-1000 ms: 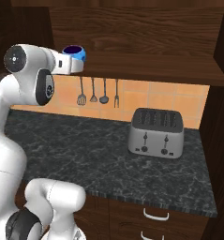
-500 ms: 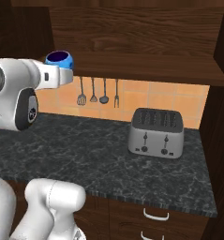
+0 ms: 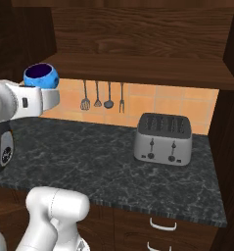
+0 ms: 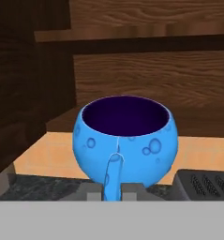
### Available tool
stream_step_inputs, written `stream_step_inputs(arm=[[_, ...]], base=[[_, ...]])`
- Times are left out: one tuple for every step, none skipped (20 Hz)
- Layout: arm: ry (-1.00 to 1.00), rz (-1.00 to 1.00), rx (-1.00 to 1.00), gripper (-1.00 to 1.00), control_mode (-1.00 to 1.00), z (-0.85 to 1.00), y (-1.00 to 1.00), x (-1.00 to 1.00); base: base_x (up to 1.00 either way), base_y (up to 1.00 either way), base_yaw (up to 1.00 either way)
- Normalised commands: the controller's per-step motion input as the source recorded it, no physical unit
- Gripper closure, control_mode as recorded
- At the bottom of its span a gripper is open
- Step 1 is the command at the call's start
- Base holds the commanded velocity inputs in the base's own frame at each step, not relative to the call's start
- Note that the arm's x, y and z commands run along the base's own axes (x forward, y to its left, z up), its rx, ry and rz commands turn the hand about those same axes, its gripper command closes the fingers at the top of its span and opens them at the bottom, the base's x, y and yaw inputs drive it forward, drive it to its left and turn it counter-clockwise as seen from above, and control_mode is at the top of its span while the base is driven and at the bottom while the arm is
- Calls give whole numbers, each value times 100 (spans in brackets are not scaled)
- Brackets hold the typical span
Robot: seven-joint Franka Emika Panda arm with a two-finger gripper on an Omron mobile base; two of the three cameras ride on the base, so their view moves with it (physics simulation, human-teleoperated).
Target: Gather all objects into one cabinet and sort the glasses and bowls to opposite sides.
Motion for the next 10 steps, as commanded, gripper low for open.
stream_step_inputs(arm=[[7,19,0,100,-100,4,0,-100],[9,21,1,100,-100,0,-4,-100],[13,20,6,100,-100,0,-4,-100],[15,20,9,100,-100,0,-5,-97],[14,21,8,100,-100,0,-8,-98],[13,21,7,100,-100,0,-6,-95],[11,20,5,100,-100,3,-1,-97],[9,18,2,100,-100,5,0,-94],[0,7,0,100,-100,0,0,-84],[0,2,0,100,-100,0,0,-76]], base=[[0,0,0],[0,0,0],[0,0,0],[0,0,0],[0,0,0],[0,0,0],[0,0,0],[0,0,0],[0,0,0],[0,0,0]])
